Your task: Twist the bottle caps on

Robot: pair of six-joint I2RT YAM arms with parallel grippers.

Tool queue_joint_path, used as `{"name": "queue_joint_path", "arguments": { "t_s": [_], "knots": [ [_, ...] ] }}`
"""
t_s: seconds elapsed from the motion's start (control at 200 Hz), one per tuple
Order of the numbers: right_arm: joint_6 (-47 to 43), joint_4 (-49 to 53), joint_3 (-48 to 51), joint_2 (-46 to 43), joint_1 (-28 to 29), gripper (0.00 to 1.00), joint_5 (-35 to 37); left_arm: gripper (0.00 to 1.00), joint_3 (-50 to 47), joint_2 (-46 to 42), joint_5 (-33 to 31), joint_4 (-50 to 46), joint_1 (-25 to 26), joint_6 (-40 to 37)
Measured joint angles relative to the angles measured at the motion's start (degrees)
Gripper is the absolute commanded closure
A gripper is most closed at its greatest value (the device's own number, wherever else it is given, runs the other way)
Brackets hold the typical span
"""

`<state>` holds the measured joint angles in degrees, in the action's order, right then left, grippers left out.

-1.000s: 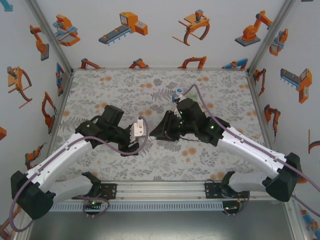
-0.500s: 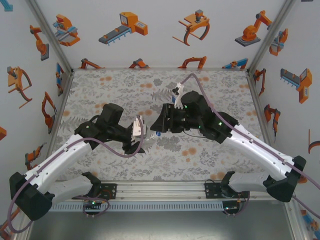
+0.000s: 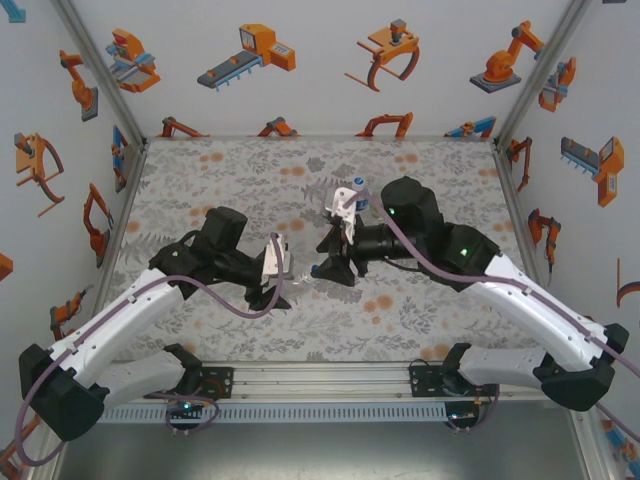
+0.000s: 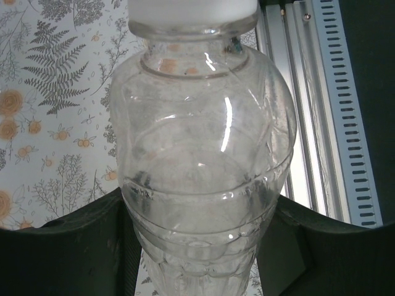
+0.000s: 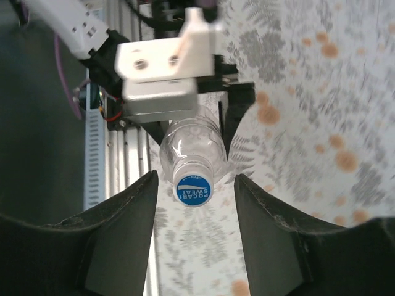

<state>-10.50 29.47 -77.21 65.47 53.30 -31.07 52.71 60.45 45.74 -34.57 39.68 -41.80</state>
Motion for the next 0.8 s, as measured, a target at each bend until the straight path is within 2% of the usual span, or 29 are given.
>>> {"name": "queue_joint_path", "arguments": {
  "t_s": [0.105,0.245,0.636,0.796],
  "knots": [
    [-9.2,1.3,0.0,-0.8,0.0,0.47,-3.5,1.00,0.0,0.0,0.7,-0.2,0.0,-0.5],
    [-15.3,2.7,0.0,-0.1,0.2,0.48,-5.9,1.00,0.0,-0.1,1.4,-0.5,0.0,-0.9],
    [-17.7,2.8,1.8,1.6,2.1,0.59,-6.4,1.00,0.0,-0.1,2.3,-1.2,0.0,-1.4],
    [-17.7,2.6,1.9,1.7,2.5,0.61,-5.0,1.00,0.0,-0.2,2.4,-1.4,0.0,-1.6]
  ]
}}
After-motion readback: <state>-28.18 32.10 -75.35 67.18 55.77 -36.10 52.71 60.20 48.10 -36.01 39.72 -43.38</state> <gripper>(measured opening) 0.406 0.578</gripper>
